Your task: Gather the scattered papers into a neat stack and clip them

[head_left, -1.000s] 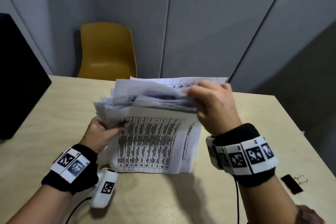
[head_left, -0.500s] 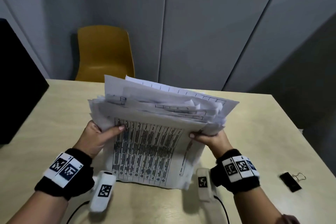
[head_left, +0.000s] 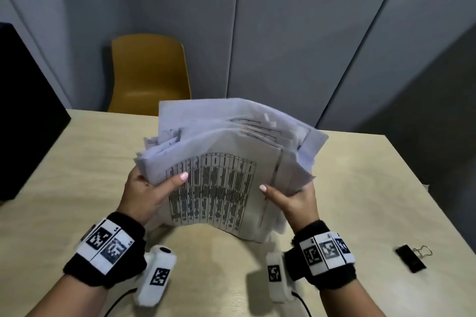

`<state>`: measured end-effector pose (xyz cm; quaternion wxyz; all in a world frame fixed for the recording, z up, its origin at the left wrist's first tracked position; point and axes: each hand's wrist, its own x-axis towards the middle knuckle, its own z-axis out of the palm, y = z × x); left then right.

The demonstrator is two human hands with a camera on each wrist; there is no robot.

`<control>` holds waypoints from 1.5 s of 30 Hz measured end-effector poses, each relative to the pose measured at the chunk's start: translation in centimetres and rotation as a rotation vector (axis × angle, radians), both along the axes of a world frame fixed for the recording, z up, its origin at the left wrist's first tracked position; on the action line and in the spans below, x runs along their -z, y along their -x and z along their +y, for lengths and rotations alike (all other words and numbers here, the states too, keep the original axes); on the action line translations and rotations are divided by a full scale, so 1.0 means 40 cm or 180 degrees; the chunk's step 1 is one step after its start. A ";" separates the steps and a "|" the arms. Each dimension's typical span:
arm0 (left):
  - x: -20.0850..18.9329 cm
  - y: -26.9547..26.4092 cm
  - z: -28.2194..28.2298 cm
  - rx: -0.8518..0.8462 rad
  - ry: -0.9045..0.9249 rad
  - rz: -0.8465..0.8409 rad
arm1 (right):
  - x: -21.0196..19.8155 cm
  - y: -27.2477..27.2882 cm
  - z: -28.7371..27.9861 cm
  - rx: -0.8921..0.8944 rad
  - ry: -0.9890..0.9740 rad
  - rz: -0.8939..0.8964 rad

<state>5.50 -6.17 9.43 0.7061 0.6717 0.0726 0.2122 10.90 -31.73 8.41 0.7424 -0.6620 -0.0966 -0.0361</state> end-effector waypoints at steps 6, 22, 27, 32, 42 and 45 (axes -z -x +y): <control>-0.013 -0.017 -0.017 -0.0280 -0.0296 0.0000 | -0.020 -0.012 0.004 0.0219 0.0062 -0.0226; 0.002 -0.026 0.046 -0.0058 -0.0313 0.0091 | -0.018 -0.017 -0.048 0.0292 -0.1400 0.0531; 0.003 -0.025 0.037 -0.0080 -0.0281 0.0032 | -0.019 -0.025 -0.055 0.0497 -0.1087 0.0197; 0.003 -0.023 0.049 -0.0079 -0.0334 0.0079 | -0.067 -0.044 -0.079 0.0619 -0.0749 -0.0175; -0.006 -0.024 0.039 -0.0091 -0.0204 0.0125 | -0.126 -0.049 -0.064 0.0622 -0.0456 -0.0712; -0.005 -0.023 0.036 -0.0153 -0.0216 0.0040 | -0.121 -0.039 -0.066 0.0453 -0.0820 -0.0681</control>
